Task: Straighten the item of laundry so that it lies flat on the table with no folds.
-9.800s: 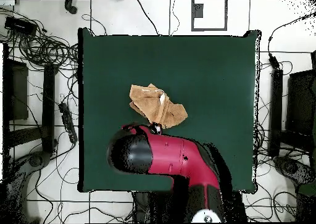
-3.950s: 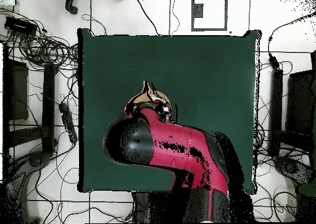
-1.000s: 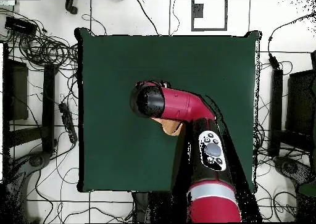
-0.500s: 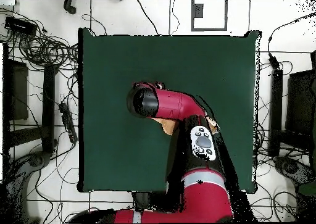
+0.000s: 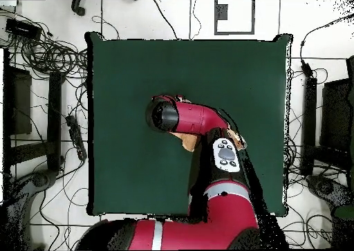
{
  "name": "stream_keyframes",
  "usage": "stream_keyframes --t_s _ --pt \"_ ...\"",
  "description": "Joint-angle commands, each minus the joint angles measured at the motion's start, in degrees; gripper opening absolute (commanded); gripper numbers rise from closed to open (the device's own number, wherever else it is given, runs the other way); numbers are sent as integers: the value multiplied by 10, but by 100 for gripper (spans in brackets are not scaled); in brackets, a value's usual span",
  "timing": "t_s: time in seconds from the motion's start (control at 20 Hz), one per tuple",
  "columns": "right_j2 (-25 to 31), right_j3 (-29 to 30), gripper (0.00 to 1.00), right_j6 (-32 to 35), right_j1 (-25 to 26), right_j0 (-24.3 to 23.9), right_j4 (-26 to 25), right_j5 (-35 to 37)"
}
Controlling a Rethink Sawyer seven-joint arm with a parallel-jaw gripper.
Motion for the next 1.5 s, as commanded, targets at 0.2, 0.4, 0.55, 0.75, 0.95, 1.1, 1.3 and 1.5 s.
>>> stream_keyframes --t_s 0.2,0.4,0.55,0.75,0.95,1.1,1.3,1.5 --pt "47 -11 100 47 16 0 -28 -9" --pt "51 -2 100 51 16 -3 -28 -13" --pt "49 11 100 64 12 1 -25 -20" --pt "48 28 100 78 6 6 -20 -27" --pt "46 48 100 90 1 8 -20 -44" --pt "45 57 100 90 -10 8 -18 -37" --pt "41 83 100 93 -38 9 -14 -22" --pt "40 103 100 97 -50 10 -12 -22"
